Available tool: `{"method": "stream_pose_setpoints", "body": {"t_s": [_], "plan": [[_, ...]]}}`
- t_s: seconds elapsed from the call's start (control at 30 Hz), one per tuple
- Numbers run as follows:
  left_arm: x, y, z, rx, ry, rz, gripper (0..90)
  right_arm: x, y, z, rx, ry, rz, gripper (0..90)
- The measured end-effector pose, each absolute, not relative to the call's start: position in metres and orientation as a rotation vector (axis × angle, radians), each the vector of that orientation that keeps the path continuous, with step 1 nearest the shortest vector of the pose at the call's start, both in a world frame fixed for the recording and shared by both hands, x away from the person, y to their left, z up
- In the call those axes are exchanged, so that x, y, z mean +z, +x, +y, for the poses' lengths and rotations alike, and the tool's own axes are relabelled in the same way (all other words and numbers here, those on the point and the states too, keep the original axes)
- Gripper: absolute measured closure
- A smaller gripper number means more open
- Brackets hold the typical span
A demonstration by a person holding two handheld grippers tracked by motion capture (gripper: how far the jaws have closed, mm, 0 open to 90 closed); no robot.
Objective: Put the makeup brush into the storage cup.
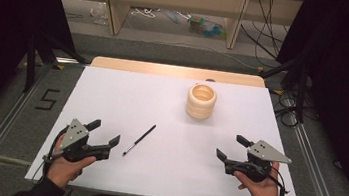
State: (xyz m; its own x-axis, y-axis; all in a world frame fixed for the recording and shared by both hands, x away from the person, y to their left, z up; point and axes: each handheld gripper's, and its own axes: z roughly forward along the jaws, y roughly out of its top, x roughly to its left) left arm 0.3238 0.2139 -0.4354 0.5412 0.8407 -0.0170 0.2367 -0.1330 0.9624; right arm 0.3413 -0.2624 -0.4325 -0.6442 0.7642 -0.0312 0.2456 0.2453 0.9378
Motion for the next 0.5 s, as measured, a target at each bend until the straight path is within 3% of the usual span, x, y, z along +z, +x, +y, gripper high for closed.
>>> {"method": "stream_pose_setpoints", "body": {"t_s": [0.5], "plan": [[-0.4365,0.3256,0.2111,0.661,1.684,0.912,15.9,-0.4338,0.3417,-0.2613,1.395,0.929,2.038,16.4]]}}
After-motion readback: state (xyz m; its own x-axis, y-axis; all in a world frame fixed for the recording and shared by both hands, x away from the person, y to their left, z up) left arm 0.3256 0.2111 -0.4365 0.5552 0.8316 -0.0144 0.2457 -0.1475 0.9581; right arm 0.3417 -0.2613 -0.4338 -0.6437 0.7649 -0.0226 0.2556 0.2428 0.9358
